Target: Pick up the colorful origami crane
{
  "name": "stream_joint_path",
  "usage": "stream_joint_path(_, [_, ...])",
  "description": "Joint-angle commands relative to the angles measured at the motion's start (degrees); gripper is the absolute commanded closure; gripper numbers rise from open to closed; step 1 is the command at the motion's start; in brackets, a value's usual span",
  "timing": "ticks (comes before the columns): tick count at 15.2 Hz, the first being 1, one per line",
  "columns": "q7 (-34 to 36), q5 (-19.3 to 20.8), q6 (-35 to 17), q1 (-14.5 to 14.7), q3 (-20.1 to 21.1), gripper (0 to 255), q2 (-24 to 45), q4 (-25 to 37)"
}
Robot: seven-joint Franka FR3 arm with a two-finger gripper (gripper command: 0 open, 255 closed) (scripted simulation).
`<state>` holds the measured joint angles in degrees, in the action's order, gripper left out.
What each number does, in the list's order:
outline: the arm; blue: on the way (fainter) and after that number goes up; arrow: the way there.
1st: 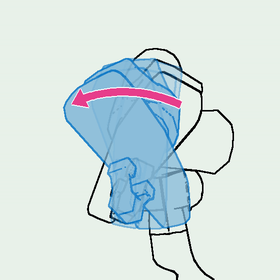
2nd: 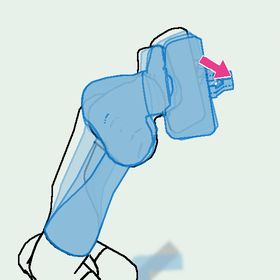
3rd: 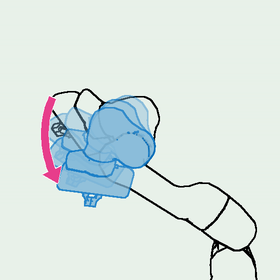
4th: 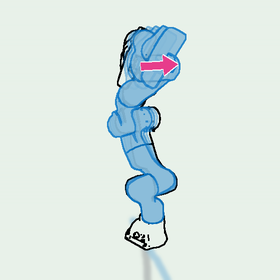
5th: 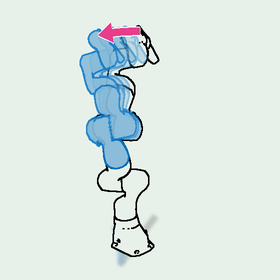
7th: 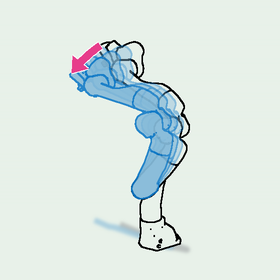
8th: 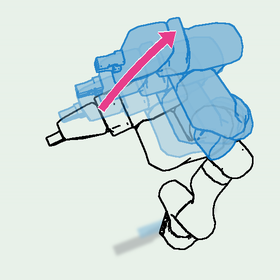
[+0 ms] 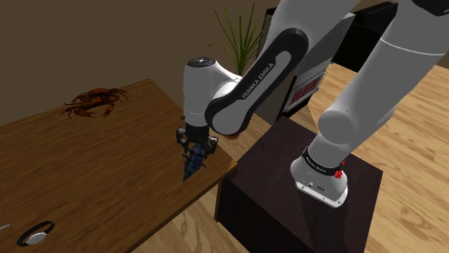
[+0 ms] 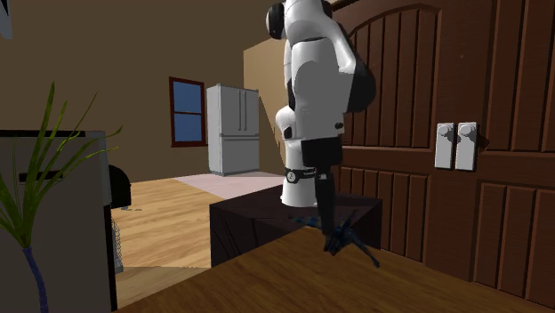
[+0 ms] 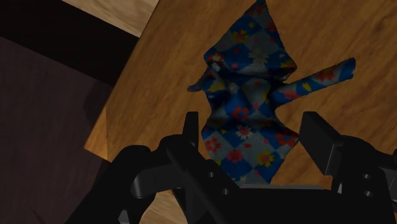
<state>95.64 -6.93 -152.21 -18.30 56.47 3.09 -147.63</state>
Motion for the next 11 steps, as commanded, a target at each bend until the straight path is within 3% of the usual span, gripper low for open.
stream_joint_path(1, [-3.0, -4.4, 2.1, -0.6, 1.1, 255, -2.8, 0.3])
stream_joint_path(7, [-9.1, -13.4, 8.8, 1.0, 0.0, 255, -10.4, 1.6])
stream_joint_path(11, [-10.4, -15.3, 11.2, 1.9, -1.1, 255, -12.7, 2.2])
